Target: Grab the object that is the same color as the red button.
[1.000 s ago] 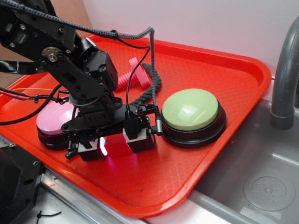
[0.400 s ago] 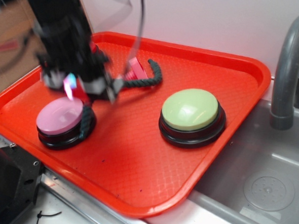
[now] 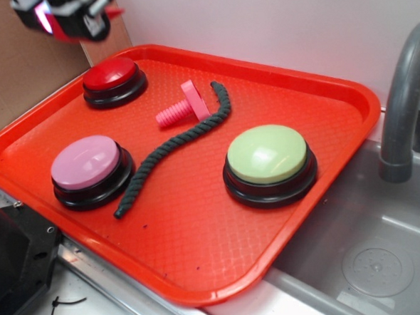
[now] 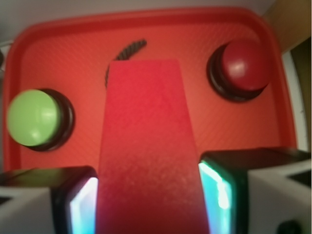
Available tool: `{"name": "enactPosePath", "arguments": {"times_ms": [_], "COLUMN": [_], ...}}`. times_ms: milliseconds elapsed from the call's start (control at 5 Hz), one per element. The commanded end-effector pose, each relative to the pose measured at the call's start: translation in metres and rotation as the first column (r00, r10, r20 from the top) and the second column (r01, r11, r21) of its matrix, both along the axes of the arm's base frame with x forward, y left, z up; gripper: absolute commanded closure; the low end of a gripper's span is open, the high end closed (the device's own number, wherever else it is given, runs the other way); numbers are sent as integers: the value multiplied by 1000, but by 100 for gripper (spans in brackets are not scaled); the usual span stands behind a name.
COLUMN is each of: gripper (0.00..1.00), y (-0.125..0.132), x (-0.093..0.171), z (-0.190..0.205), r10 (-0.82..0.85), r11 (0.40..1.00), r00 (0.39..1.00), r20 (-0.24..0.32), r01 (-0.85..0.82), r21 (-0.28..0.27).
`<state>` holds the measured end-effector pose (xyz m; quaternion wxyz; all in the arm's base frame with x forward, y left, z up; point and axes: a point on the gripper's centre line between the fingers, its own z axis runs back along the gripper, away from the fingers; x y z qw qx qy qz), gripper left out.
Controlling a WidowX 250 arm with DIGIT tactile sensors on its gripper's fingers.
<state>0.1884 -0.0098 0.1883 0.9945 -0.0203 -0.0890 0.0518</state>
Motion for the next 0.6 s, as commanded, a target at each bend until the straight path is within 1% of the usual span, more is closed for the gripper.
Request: {"name": "enactPosePath", "arguments": {"times_ms": [0,200,400], "gripper": [100,100,100], "y": [0,4,15], "x": [14,17,25], "z": [5,-9,-21], "r10": [24,27,72], "r11": [1000,1000,997], "r00": [1000,999,996], "r20": [11,-26,-45], "r01": [-24,-27,-71], "r21": [13,-6,36]}}
